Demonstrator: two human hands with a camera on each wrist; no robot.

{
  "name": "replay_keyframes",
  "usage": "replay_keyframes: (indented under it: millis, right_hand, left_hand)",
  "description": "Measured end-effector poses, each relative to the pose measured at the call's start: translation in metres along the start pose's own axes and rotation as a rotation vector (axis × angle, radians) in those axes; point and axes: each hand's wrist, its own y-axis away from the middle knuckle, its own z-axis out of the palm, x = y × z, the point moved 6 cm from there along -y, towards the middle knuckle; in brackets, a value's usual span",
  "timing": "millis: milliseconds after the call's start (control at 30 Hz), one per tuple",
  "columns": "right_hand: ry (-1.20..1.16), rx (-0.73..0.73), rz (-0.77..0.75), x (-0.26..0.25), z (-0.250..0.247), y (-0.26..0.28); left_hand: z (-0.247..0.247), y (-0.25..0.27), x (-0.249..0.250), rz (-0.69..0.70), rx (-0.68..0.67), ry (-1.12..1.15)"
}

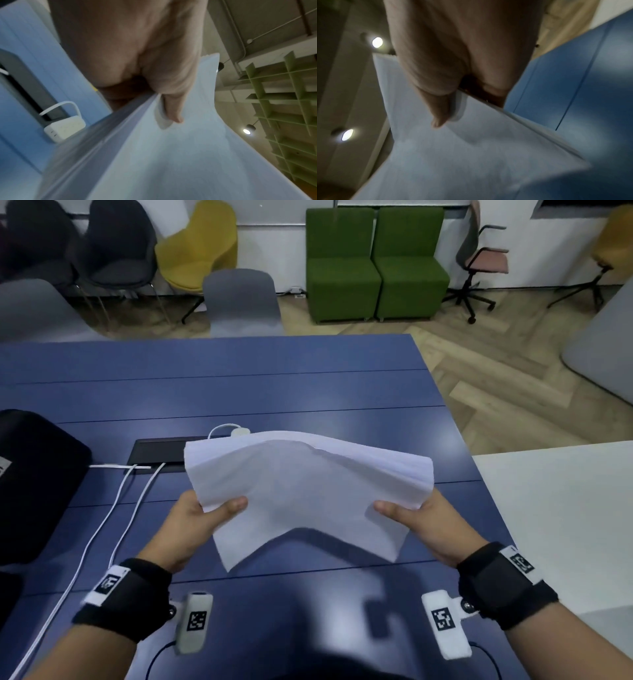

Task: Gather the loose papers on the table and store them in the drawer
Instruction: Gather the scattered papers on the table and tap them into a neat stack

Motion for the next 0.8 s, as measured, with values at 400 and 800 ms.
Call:
replay_keyframes:
  millis: [400,800]
  right_hand:
    - [0.351,0.205,0.088,0.145,0.0,-0.022]
    - [0.415,0.153,0.168,0.152,-0.005,-0.033]
  left_hand:
    - [0.01,-0.019,-0.103,-0.085,0.265,-0.141]
    - [-0.003,-0.028,-0.105,-0.076,0.109,-0.244]
